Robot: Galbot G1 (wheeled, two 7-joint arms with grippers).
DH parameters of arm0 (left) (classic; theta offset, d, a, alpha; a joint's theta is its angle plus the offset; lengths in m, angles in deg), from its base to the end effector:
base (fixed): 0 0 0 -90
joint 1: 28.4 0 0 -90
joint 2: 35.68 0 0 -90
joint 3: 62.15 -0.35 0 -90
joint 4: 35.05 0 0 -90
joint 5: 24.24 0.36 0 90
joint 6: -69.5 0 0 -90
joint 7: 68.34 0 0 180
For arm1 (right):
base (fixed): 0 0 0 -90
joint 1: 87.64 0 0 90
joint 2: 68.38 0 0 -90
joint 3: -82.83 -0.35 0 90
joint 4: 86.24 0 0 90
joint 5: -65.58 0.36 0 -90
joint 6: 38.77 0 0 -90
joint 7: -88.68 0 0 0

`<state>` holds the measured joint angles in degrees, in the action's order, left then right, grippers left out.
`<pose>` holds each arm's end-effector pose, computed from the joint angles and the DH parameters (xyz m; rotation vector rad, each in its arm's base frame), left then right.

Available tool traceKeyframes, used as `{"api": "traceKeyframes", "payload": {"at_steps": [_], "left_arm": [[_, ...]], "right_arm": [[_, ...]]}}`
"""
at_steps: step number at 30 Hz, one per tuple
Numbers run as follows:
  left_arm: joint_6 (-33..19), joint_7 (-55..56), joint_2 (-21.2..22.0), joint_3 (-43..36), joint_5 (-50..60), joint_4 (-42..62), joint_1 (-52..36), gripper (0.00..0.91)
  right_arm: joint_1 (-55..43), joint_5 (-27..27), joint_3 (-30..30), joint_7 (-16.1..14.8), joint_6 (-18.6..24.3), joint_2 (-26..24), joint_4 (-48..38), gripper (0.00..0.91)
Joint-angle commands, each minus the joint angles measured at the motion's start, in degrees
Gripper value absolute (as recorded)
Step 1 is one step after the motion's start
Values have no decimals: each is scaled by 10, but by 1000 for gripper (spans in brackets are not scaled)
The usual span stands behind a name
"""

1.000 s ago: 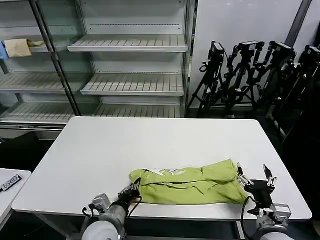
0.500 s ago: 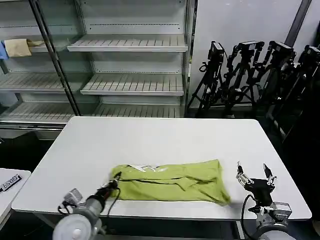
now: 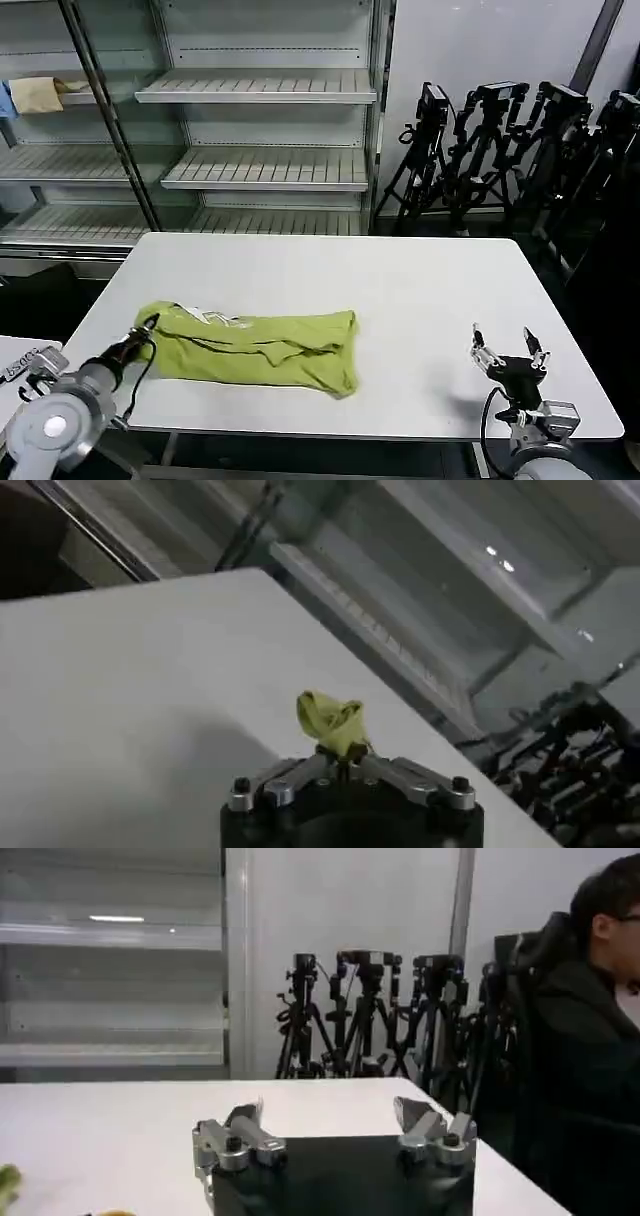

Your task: Fold and organize the clothes.

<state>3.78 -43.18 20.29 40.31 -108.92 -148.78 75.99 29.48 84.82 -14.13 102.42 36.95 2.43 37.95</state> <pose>0.2793 0.1737 -0.2061 0.1268 -2.5724 0.9857 0.2049 -0.0826 -0.2483 -0.2307 -3.0156 0.0599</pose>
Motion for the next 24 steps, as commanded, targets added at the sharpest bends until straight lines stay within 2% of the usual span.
{"api": "traceKeyframes", "payload": {"at_steps": [1,8,13,24], "left_arm": [[2,22,13,-31,-86,-82,-21,20],[-14,20,84,-137,-76,-101,-61,30],[-13,16,109,-211,-40,-98,-82,30],[-17,17,179,-344,71,-9,-149,30]], "right_arm": [[3,0,-3,0,0,-3,0,907],[16,-5,-7,0,0,-3,4,907],[23,-9,-9,-1,1,-2,3,907],[21,-10,-10,-2,4,1,-2,907]]}}
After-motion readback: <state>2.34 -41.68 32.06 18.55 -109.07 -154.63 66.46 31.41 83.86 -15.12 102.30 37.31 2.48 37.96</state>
